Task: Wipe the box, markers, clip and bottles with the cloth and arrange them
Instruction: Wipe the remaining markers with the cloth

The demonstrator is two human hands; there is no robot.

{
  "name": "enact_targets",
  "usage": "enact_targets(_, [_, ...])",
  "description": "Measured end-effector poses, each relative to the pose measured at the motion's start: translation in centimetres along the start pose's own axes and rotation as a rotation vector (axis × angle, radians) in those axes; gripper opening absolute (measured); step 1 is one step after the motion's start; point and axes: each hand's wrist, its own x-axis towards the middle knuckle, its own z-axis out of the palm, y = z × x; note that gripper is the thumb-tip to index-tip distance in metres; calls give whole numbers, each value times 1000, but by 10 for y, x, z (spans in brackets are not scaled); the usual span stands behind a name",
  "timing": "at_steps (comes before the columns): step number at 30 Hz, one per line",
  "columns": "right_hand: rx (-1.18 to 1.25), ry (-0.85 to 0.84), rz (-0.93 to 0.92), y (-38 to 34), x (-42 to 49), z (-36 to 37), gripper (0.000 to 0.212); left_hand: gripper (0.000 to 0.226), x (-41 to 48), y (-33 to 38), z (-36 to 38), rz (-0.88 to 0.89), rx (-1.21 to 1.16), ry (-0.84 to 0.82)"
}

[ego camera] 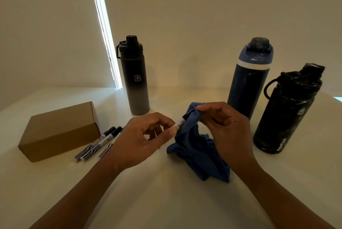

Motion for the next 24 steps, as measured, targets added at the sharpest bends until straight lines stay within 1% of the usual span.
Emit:
enact_targets(3, [-9, 49, -7, -1, 1, 1, 25, 23, 1, -1, 1, 37, 50, 61])
enact_targets(7, [1, 110, 48, 2, -1, 5, 22, 19, 1, -2, -2, 90, 122, 111])
enact_targets(11, [-51, 32, 41, 1, -5, 6, 22, 15, 0, -3, -1, 134, 148, 99])
enact_targets(14, [-70, 56, 27, 1, -2, 2, 20, 14, 0, -2, -1, 158, 140, 99])
enact_targets(17, [-68, 81, 17, 1, 2, -1, 22, 15, 1, 1, 0, 178, 143, 127])
enact_targets(22, [-16, -7, 64, -1, -2, 3, 26, 21, 1, 2, 2, 193, 183, 161])
enact_targets(24, [-21, 1, 64, -2, -1, 3, 25, 22, 0, 2, 2, 201, 196, 159])
